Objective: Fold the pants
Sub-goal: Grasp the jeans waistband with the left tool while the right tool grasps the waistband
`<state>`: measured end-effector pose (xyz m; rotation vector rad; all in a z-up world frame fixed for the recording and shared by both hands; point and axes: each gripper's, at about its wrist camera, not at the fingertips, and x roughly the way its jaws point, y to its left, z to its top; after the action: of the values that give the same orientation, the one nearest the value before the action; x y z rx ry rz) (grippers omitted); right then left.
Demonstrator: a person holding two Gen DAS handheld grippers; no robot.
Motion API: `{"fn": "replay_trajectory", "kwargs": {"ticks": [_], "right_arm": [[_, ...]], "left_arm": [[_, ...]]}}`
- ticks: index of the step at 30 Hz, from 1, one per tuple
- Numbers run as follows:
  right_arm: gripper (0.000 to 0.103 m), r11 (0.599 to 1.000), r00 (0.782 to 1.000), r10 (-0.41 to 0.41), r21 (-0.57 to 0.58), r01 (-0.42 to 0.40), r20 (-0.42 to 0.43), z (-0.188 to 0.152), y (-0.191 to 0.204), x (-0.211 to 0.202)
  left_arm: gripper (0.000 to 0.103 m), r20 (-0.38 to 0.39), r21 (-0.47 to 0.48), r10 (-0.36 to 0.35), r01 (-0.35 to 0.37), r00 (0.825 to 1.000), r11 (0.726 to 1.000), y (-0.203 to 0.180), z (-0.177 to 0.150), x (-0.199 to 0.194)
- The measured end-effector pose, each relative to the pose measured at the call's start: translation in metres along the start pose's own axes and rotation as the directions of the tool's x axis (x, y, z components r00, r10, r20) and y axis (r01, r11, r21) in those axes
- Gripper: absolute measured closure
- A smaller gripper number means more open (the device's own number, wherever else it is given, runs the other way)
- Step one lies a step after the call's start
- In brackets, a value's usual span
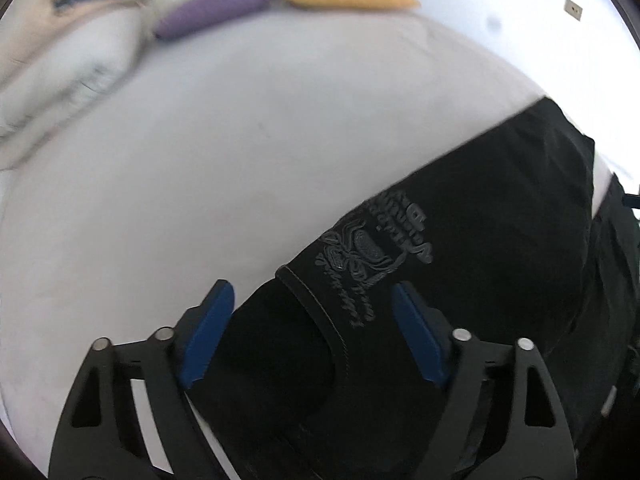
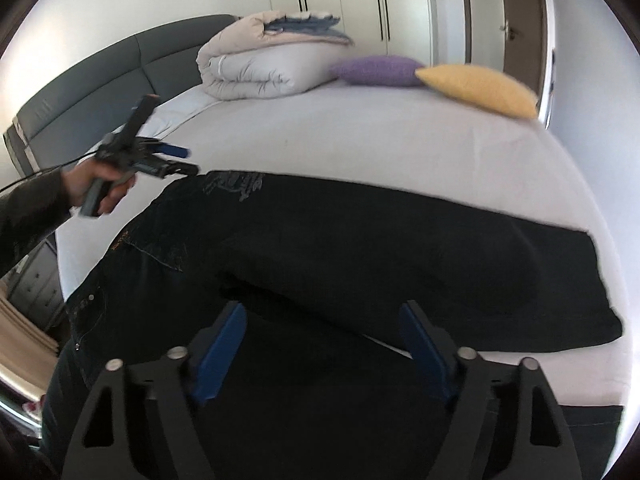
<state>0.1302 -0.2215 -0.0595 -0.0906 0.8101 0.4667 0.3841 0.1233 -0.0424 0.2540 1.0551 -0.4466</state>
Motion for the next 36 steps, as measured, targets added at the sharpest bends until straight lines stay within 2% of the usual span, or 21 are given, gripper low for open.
{"fn": "replay_trajectory", "kwargs": {"ticks": [1,6,8,10,12,14,16,19,22,24,25,30,33,36], "right_arm": [[0.030,1.000,1.000,0.008,0.004,-0.008,-0.011,0.000,-0.004,0.004],[0.035,1.000,0.999,0.023,0.002,-0.023,-0.031,0.005,-0.017,0.019],[0.036,1.000,0.999,0.021,-0.008,-0.022,-0.038,0.007,-0.017,0.026],[0.037,0.999,0.998,0.031,-0.014,-0.032,-0.050,0.010,-0.017,0.034],[0.040,0.999,0.997,0.041,-0.025,-0.042,-0.060,0.012,-0.016,0.041],[0.041,0.998,0.997,0.050,-0.038,-0.053,-0.066,0.014,-0.012,0.046],[0.041,0.997,0.996,0.054,-0.051,-0.058,-0.071,0.017,-0.008,0.051],[0.042,0.996,0.996,0.054,-0.073,-0.059,-0.071,0.025,-0.003,0.057],[0.043,0.991,0.996,0.062,-0.118,-0.069,-0.066,0.042,0.003,0.064],[0.045,0.986,0.997,0.053,-0.156,-0.062,-0.064,0.054,0.008,0.071],[0.047,0.982,0.997,0.048,-0.181,-0.059,-0.064,0.061,0.012,0.075],[0.049,0.958,0.998,0.036,-0.281,-0.049,-0.050,0.101,0.027,0.101],[0.049,0.933,0.998,0.015,-0.357,-0.037,-0.064,0.123,0.039,0.124],[0.049,0.901,0.995,-0.020,-0.434,-0.023,-0.094,0.138,0.049,0.149]], "left_arm": [[0.032,-0.018,0.008,-0.004,0.004,1.000,1.000,0.007,0.003,0.009],[0.032,-0.116,0.019,-0.111,0.114,0.987,0.993,0.035,0.015,0.041],[0.040,-0.148,0.031,-0.136,0.142,0.980,0.989,0.040,0.015,0.052],[0.042,-0.159,0.008,-0.162,0.166,0.974,0.986,0.047,0.016,0.060],[0.050,-0.146,-0.015,-0.182,0.182,0.972,0.983,0.053,0.015,0.062],[0.069,-0.134,-0.038,-0.200,0.197,0.970,0.980,0.061,0.017,0.066],[0.083,-0.122,-0.028,-0.191,0.189,0.974,0.982,0.066,0.016,0.065],[0.094,-0.078,0.024,-0.143,0.146,0.987,0.989,0.055,0.006,0.054],[0.096,-0.001,0.043,-0.091,0.091,0.996,0.995,0.049,-0.003,0.038],[0.096,0.060,0.039,-0.064,0.062,0.996,0.997,0.045,-0.011,0.023],[0.096,0.099,0.044,-0.041,0.036,0.994,0.998,0.041,-0.017,0.014],[0.096,0.196,0.077,0.032,-0.048,0.980,0.996,0.008,-0.042,-0.012],[0.096,0.248,0.059,0.028,-0.044,0.968,0.997,-0.018,-0.060,-0.029],[0.096,0.295,0.037,0.023,-0.035,0.955,0.999,-0.022,-0.074,-0.043]]}}
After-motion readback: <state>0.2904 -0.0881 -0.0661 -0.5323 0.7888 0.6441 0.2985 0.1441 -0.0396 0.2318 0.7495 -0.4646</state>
